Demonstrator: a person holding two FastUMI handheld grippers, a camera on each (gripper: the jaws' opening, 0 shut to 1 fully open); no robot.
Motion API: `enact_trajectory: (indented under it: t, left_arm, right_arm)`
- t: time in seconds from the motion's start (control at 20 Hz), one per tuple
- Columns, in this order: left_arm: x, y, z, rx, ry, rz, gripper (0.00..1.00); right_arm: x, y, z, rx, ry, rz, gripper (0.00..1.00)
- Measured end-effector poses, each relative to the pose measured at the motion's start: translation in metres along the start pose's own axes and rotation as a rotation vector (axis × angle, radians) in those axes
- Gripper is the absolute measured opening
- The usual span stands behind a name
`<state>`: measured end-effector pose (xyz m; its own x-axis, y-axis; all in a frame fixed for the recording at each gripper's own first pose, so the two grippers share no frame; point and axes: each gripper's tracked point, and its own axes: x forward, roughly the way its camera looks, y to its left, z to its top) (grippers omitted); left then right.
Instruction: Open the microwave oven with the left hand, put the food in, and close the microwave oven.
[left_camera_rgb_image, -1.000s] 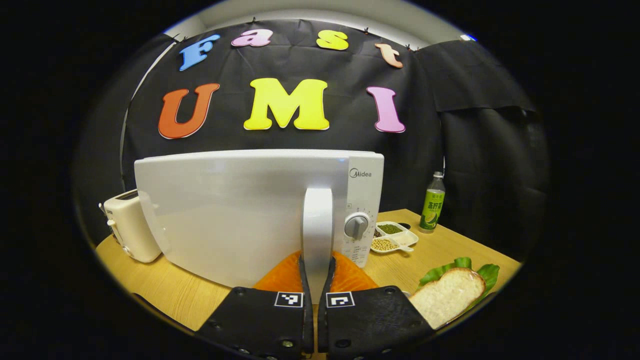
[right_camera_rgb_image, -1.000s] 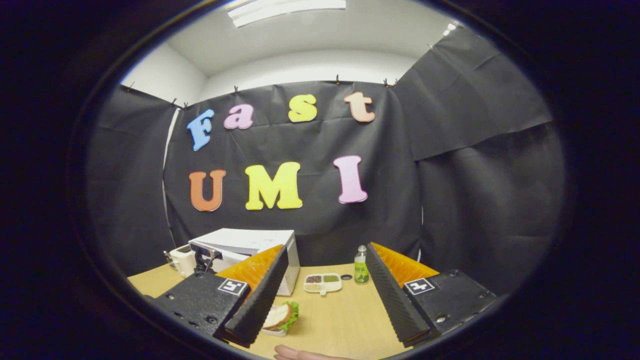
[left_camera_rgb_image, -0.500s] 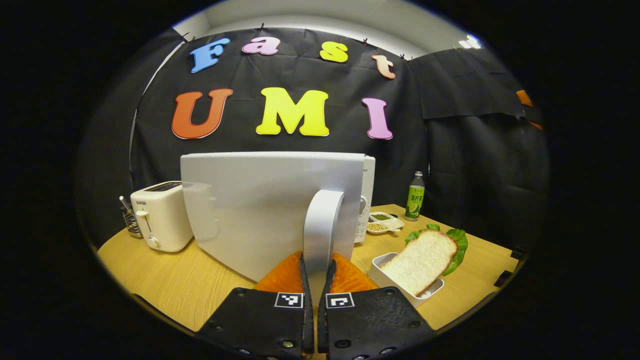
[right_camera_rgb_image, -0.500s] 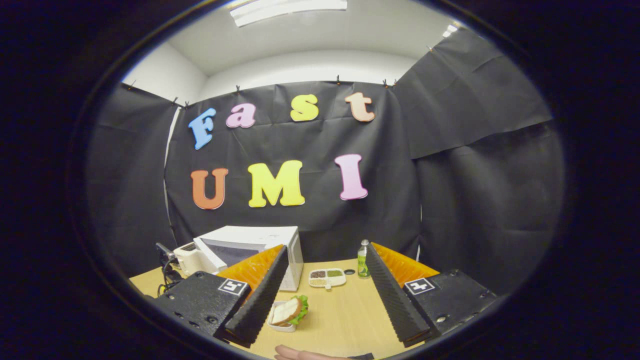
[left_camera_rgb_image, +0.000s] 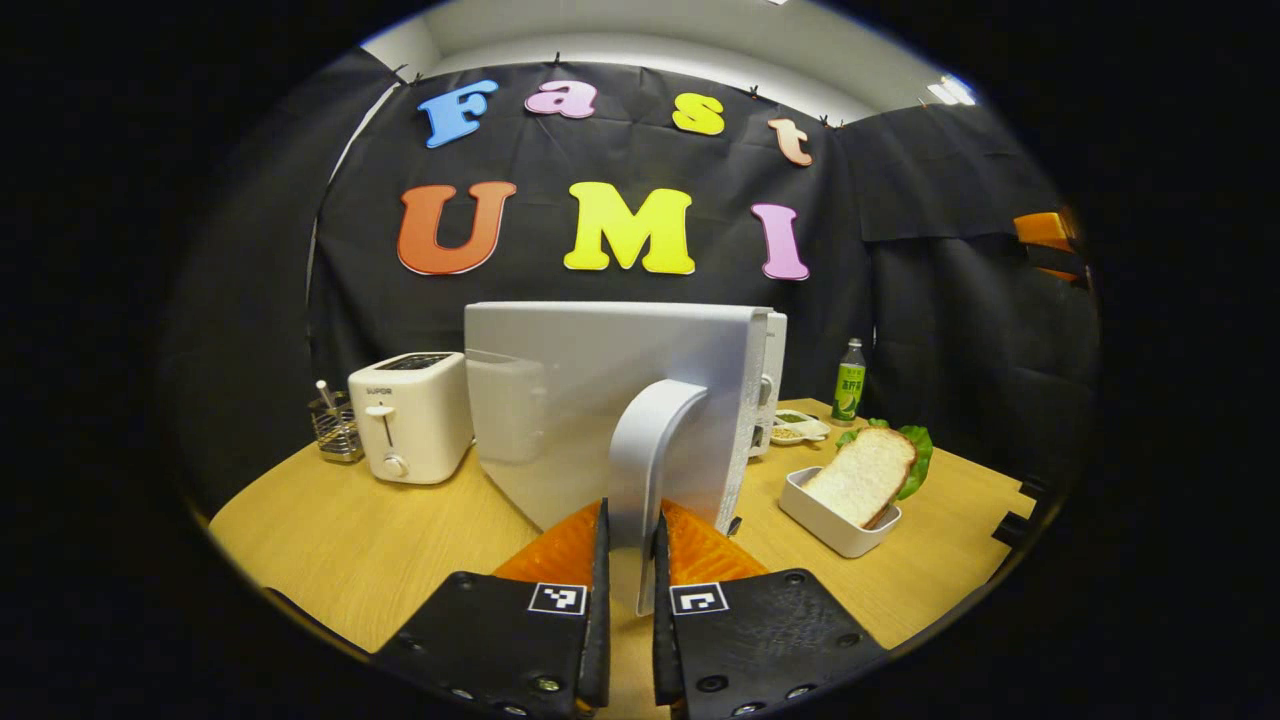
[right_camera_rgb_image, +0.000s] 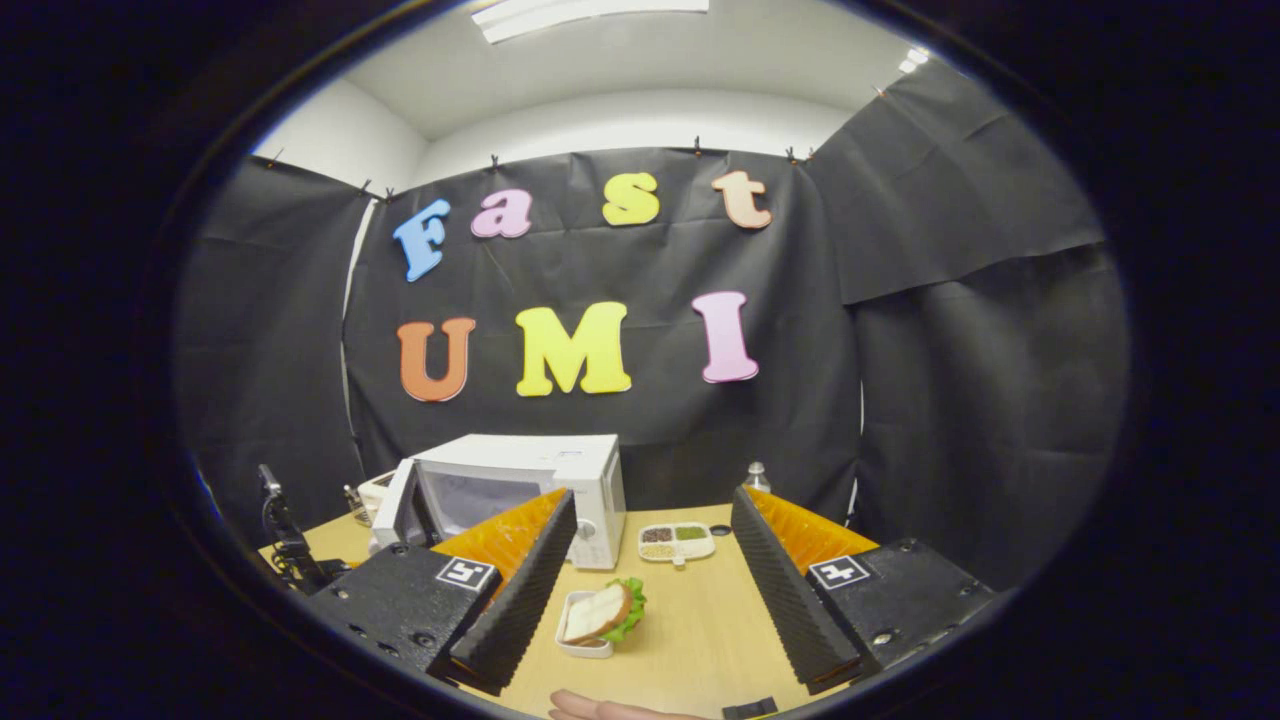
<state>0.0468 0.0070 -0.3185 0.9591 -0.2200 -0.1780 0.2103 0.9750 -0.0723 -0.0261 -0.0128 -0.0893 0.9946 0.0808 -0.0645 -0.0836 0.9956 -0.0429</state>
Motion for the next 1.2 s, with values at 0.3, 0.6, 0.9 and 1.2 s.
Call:
enact_trajectory:
  t: [0.3,0.6,0.9,1.2]
  left_arm:
    - [-0.076,0.086,-0.006,-0.006,0.035,0.238,0.53]
    - [-0.135,0.12,0.049,-0.027,-0.027,0.382,0.85]
    - [-0.154,0.111,0.139,-0.006,-0.161,0.429,0.95]
    - [-0.147,0.075,0.198,-0.012,-0.227,0.397,0.95]
  right_arm:
    - [0.021,0.01,-0.025,-0.016,0.059,0.024,0.99]
    - [0.06,0.006,-0.039,-0.032,0.148,0.046,0.91]
    - [0.098,0.0,-0.064,0.022,0.354,0.145,0.92]
    - [0.124,-0.017,-0.115,0.041,0.644,0.253,0.99]
